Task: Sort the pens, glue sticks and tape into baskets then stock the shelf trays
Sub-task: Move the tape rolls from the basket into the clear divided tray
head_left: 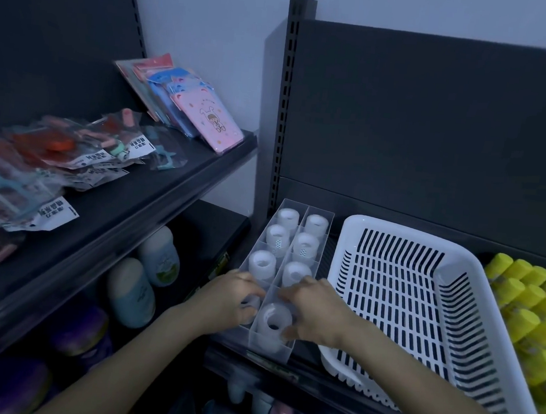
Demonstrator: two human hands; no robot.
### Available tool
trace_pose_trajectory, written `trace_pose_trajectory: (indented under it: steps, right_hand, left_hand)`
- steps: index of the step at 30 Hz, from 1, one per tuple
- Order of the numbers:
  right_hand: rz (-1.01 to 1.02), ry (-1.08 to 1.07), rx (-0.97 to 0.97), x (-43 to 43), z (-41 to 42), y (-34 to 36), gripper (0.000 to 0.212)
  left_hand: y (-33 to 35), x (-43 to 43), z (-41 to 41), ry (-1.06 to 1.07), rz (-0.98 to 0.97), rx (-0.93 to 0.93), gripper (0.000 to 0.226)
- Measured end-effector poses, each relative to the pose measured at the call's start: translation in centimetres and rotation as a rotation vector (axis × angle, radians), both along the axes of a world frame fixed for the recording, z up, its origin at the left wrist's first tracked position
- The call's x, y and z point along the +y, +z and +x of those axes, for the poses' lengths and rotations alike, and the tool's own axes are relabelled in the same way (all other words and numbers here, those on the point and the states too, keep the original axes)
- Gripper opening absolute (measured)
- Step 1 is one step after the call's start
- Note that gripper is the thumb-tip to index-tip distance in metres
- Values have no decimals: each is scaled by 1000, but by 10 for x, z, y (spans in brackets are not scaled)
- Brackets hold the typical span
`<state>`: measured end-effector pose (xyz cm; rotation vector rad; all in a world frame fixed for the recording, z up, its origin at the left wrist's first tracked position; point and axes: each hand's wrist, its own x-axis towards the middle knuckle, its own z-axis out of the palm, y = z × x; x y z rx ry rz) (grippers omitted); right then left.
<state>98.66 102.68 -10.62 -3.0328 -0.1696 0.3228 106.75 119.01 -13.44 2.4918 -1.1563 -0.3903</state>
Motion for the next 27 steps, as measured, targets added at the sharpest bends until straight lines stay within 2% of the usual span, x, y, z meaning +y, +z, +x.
trace_pose_trajectory:
  steps: [4, 7, 10, 14, 19, 21, 23, 25, 27]
  right_hand:
    - [125, -107, -160, -20, -16, 11, 50]
    - [191, -228, -242, -43, -37, 14, 46]
    - [222, -380, -230, -73, -68, 16, 46]
    - [169, -598, -202, -114, -111, 13, 50]
    - [-5, -772, -101, -146, -140, 4, 52]
    - [4, -810, -47, -152, -142, -2, 49]
    - [49, -841, -14, -154, -142, -5, 42]
    - [84, -873, -30, -153, -143, -4, 40]
    - [116, -888, -88, -151, -146, -1, 45]
  left_hand:
    - [3, -8, -3, 39, -79, -28, 51]
    - [4, -25, -7, 25, -139, -64, 47]
    - [5, -50, -17, 29, -187, -89, 25]
    - [5, -88, -30, 101, -190, -109, 36]
    - [12, -120, -40, 237, -163, 33, 32]
    - [14, -128, -45, 290, -194, 37, 35]
    - [16, -131, -48, 317, -238, 103, 25]
    - [19, -132, -48, 349, -308, 173, 10]
    - [23, -128, -49, 355, -389, 182, 9]
